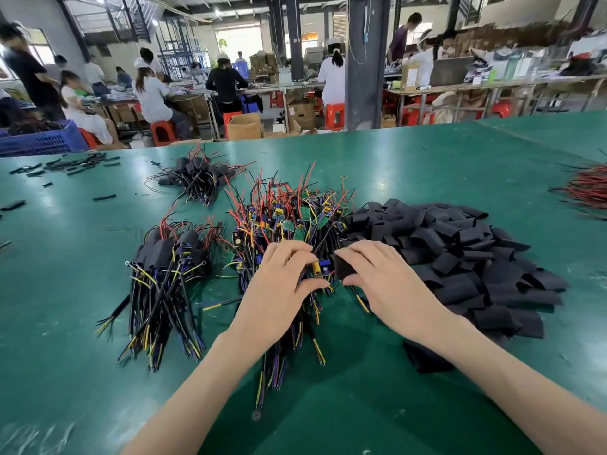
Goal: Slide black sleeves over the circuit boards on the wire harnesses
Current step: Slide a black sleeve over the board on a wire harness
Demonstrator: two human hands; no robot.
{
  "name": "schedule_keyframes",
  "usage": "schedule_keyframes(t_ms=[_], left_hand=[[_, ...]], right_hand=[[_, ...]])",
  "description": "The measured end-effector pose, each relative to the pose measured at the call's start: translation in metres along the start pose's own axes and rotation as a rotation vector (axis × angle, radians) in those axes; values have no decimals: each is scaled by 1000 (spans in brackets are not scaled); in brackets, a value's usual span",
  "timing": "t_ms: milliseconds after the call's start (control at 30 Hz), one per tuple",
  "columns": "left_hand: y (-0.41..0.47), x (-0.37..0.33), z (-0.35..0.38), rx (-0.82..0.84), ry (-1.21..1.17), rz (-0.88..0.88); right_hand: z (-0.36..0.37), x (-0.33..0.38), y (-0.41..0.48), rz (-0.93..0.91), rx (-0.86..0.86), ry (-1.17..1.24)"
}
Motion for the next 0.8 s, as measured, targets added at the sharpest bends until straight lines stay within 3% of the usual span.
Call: schedule_keyframes(t_ms=[233,567,800], left_hand=[[-1,-4,-4,0,9,-58],[1,-3,-5,7,-8,4],[-2,-3,-1,36,3,-18]], right_hand=[[-1,-1,-1,-12,-4,17],[0,2,-4,-47,-79,111],[2,2,-2,-31,39,123]])
Point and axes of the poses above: each hand's wrist, its own y-axis towards the middle knuckle, its own z-axis out of the palm, x = y × z, the point moved 2 cm from there along y, towards the middle knuckle, and after that the axes turned 5 degrees about -y, right-handed, at the moved point
